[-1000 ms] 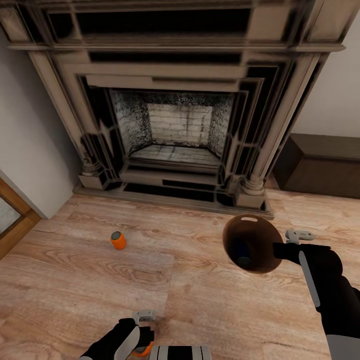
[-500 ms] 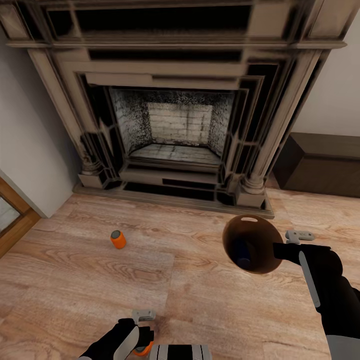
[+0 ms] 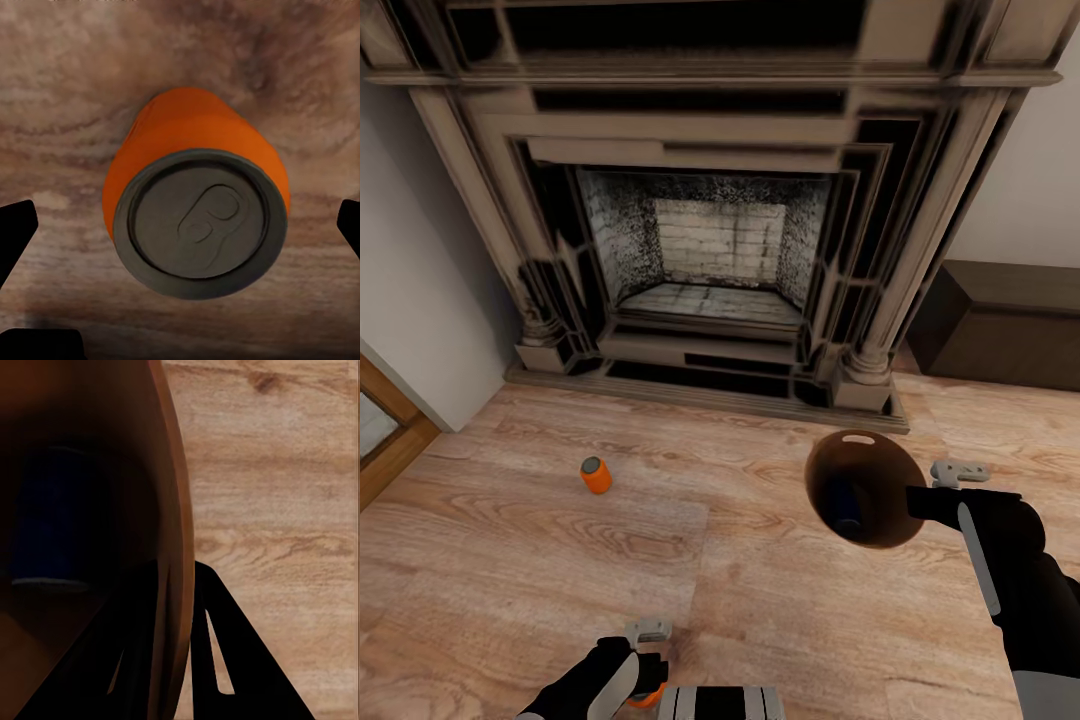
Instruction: Put the three can of soda from the living room inside the tash can in the kitchen.
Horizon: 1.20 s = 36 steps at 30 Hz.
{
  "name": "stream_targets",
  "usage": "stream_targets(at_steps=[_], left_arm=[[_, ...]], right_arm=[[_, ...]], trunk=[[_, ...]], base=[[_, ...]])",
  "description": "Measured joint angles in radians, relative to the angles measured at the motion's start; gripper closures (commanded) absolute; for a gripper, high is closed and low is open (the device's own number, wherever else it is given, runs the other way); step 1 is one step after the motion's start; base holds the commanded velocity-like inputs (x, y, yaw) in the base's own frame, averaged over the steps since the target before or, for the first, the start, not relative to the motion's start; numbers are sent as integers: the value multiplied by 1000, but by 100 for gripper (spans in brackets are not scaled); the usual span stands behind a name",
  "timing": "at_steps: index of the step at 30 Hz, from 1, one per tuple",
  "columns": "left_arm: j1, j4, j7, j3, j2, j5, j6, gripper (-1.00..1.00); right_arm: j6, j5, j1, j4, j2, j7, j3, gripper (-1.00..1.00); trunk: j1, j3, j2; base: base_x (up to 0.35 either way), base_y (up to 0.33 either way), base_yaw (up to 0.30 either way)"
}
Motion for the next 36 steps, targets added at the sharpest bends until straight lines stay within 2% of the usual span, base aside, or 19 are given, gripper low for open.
stream_targets(at_steps=[13,17,34,36], left_arm=[[0,0,0,0,0,-1,-20,-100],[0,0,0,0,0,-1,-21,-100],[0,0,-15,0,-2,-1,-69,-100],[0,0,-24,0,-2,0,-70,-100]], right_arm=[[0,-1,3,-1,0,0,0,100],[0,-1,3,-1,0,0,0,100],[0,-1,3,-2,0,0,0,100],[0,-2,3,-5,0,0,0,100]], trunk=[[0,0,0],[2,-15,-1],[2,-15,-1],[3,-23,-1]], base=[[0,0,0],[0,0,0],[0,0,0],[0,0,0]])
